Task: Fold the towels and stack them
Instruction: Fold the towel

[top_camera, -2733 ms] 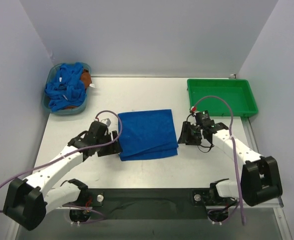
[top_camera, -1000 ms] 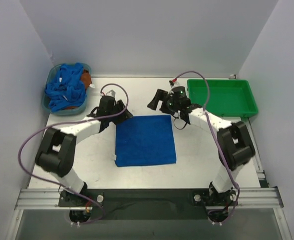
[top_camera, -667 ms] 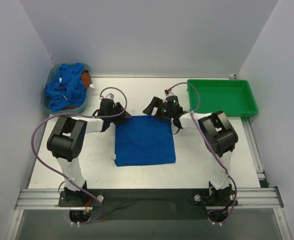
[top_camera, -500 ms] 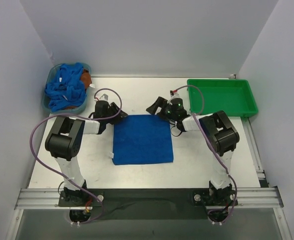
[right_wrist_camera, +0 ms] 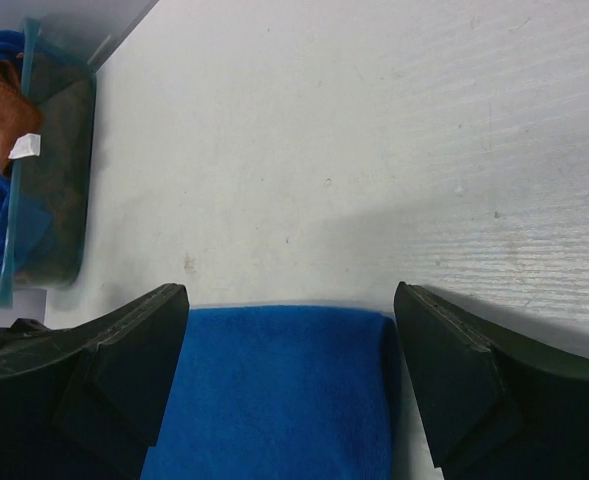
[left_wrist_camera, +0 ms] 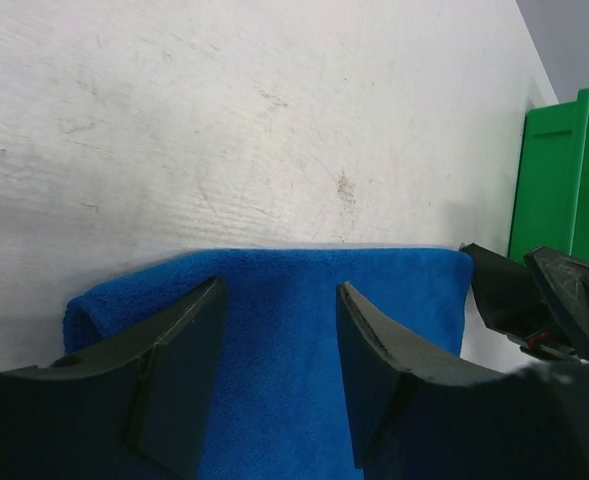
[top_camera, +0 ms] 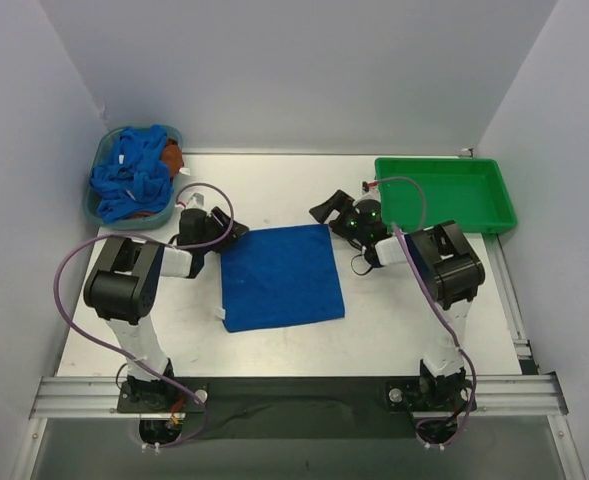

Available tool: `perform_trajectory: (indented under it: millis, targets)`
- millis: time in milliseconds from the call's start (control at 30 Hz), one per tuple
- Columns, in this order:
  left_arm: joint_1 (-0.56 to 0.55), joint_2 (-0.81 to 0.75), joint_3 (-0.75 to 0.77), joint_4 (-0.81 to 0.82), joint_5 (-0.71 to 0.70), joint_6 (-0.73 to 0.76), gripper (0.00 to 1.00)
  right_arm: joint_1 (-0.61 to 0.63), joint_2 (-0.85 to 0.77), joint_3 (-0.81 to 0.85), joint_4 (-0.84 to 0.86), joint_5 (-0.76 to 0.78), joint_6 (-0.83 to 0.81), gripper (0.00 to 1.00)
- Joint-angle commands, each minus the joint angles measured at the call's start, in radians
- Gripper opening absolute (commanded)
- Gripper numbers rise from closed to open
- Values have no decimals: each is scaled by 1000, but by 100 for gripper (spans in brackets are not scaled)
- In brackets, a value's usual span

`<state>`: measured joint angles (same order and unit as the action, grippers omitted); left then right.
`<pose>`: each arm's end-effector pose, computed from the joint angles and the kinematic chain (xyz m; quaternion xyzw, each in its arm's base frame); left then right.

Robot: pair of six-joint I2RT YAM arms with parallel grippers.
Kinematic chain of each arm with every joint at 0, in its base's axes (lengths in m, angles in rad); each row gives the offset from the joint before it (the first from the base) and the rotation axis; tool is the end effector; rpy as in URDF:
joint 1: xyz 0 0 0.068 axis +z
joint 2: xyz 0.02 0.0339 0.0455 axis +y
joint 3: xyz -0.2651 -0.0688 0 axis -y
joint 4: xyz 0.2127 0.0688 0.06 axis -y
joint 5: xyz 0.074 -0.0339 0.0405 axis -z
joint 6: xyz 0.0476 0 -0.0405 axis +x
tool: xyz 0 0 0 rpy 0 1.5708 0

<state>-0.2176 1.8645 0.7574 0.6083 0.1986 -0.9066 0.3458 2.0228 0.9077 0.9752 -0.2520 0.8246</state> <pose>0.3412 -0.0851 0.1461 -0.2413 0.8224 -0.3430 0.3846 0.3744 0.1475 0.1706 0.0975 0.7470 0.4385 0.4901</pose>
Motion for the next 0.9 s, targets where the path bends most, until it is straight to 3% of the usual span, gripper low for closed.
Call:
perform_trajectory:
  millis: [0,300,533,667,867]
  targets:
    - [24,-65,-3,-56,-8,32,59,2,-48,11,-116,48,-65,88]
    - [23,-203,63,-194,-25,113,65,73,-222,204,-558,100,-335,88]
    - [26,-154,53,-252,-59,133,52,142,-300,208,-866,108,-369,77]
    - [35,-125,45,-265,-91,137,44,203,-343,140,-926,109,-384,76]
    - [50,-99,42,-269,-120,155,43,249,-326,27,-941,76,-337,70]
